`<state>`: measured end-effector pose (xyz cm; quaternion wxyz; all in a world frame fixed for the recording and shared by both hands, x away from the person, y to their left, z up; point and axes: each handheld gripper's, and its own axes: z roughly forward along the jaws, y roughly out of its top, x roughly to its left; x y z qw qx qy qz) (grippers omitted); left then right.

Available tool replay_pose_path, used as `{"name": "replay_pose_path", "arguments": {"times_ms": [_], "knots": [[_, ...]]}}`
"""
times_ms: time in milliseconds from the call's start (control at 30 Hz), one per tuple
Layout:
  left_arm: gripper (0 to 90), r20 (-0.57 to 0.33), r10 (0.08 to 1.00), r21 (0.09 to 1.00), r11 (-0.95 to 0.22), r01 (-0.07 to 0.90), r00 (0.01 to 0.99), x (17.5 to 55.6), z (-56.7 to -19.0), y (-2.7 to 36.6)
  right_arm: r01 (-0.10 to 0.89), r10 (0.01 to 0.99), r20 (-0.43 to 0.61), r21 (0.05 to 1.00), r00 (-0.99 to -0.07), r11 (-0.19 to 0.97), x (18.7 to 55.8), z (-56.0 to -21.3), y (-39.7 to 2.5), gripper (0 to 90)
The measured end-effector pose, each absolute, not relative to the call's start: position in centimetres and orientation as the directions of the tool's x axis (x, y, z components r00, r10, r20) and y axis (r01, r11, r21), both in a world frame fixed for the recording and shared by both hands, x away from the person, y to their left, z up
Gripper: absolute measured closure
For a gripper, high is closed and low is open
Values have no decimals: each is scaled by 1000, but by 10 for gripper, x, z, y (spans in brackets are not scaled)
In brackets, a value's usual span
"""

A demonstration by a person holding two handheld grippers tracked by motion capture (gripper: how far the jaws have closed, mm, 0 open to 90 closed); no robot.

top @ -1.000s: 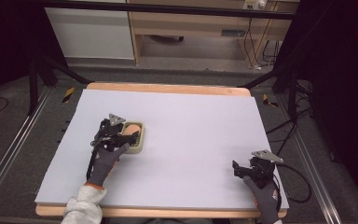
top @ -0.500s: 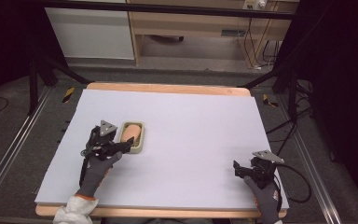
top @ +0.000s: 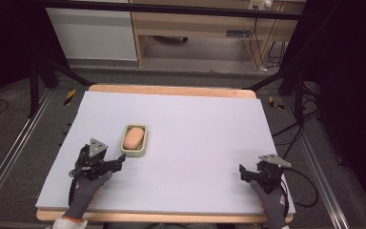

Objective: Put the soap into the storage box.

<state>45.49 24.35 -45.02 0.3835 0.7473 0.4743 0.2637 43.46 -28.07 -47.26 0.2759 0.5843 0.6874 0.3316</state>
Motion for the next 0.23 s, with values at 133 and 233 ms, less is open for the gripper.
{"name": "replay_pose_path", "arguments": {"times_ms": [133,233], "knots": [[205,28,916,819,-250,516,399,450,-455,253,621,987,10,778,-161,93,435,-473,-281,56],[205,26,920,812,-248,529,392,449,-459,258,622,987,7,777,-162,97,435,-473,-281,56]]}}
